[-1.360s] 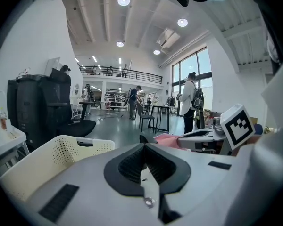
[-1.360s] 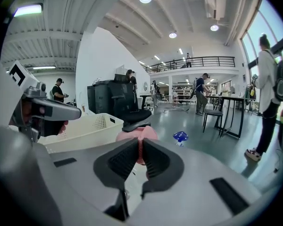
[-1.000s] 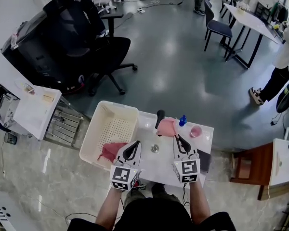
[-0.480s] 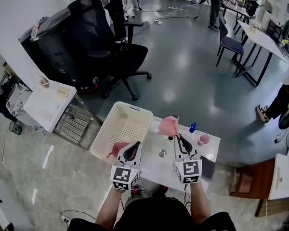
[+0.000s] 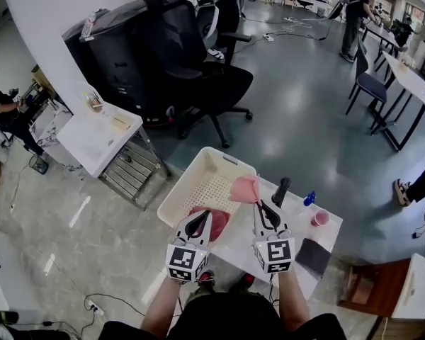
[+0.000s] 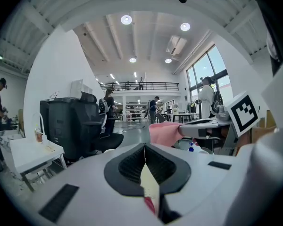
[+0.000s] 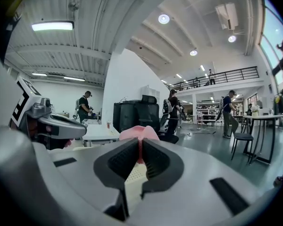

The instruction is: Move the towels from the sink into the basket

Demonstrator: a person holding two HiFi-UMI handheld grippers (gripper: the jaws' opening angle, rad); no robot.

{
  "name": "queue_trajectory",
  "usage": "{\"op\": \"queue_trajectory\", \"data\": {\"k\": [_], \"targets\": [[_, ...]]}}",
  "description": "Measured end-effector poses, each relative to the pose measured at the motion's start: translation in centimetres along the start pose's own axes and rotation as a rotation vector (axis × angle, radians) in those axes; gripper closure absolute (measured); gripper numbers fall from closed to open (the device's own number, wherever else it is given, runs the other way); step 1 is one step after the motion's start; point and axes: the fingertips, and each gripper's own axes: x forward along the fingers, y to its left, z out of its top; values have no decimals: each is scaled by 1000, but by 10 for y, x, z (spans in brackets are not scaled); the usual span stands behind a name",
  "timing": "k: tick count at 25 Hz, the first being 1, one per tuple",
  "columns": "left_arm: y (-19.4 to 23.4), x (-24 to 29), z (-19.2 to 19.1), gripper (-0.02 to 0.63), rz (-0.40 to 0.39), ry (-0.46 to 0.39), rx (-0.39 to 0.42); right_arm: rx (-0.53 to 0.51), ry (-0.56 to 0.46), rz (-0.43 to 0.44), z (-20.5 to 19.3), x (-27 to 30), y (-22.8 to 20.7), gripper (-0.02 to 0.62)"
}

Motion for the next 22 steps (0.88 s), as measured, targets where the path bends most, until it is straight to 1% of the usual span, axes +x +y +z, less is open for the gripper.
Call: {"op": "queue_trajectory", "data": {"k": [6,12,22], "targets": [[30,-18,-11,598,53,20,-19,5,10,70,-2,23,35,548],[47,-30,-26,598,89,47,-48,6,43,129,-12,38,61,548],[73,-36,-53,598,115,92,-89,11,131,180,-45,60,92,548]]}}
